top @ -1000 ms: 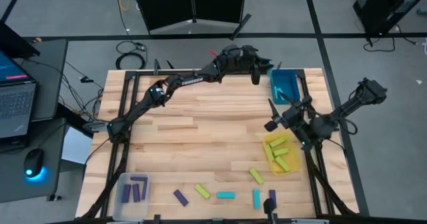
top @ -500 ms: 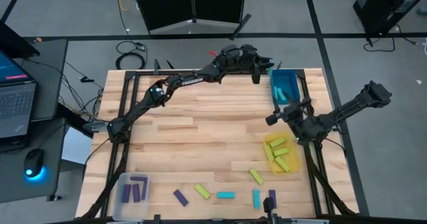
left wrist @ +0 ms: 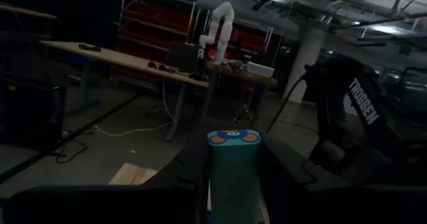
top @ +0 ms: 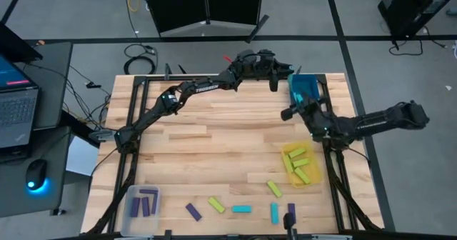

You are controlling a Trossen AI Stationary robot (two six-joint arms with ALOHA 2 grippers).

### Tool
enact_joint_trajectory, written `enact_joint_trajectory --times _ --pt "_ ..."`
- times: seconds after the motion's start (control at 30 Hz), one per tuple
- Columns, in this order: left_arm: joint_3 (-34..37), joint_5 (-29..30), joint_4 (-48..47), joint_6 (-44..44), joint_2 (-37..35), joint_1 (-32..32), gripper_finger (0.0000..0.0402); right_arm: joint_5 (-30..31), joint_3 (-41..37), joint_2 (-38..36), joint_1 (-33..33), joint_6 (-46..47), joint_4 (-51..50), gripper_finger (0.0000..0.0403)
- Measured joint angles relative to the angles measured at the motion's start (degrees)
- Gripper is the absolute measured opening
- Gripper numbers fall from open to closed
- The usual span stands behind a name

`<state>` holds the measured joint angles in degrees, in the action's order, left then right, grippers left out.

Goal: Sort blocks
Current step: Put the blue block into the blue bin

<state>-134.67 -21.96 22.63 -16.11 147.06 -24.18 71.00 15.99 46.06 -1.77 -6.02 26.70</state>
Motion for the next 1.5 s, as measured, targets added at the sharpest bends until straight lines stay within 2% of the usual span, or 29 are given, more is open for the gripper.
enact_joint_trajectory --times 0.1,0.27,0.5,0.87,1.03,1.2,1.37,1.5 --pt "0.00 -0.01 0.10 -0.62 0.00 0.00 0.0101 -5.94 0.00 0.01 3.47 3.82 -2.61 0.0175" --pt "0.00 -0.19 -0.27 -0.60 0.00 0.00 0.0101 -10.30 0.00 0.04 8.44 7.72 -5.49 0.0181" --pt "0.00 -0.19 0.21 -0.64 0.00 0.06 0.0101 -17.13 0.00 0.14 13.59 7.97 -5.44 0.0196" --pt "0.00 -0.19 0.17 -0.69 0.00 0.85 0.0101 -24.69 0.00 2.13 21.01 6.34 -1.60 0.0192" --pt "0.00 -0.19 0.15 -0.69 0.00 1.16 0.0101 -25.79 1.54 3.77 23.11 5.96 -0.79 0.0184" --pt "0.00 -0.23 0.13 -1.94 0.00 1.09 0.0101 -25.86 3.02 5.04 23.75 4.87 -0.77 0.0152" --pt "0.00 0.25 0.22 -2.39 0.00 1.06 0.0101 -24.59 3.23 5.02 23.82 4.60 -0.73 0.0074" --pt "0.00 -0.13 0.10 -2.35 0.00 1.05 0.0100 -23.72 3.26 5.05 23.53 4.18 -0.85 0.0070"
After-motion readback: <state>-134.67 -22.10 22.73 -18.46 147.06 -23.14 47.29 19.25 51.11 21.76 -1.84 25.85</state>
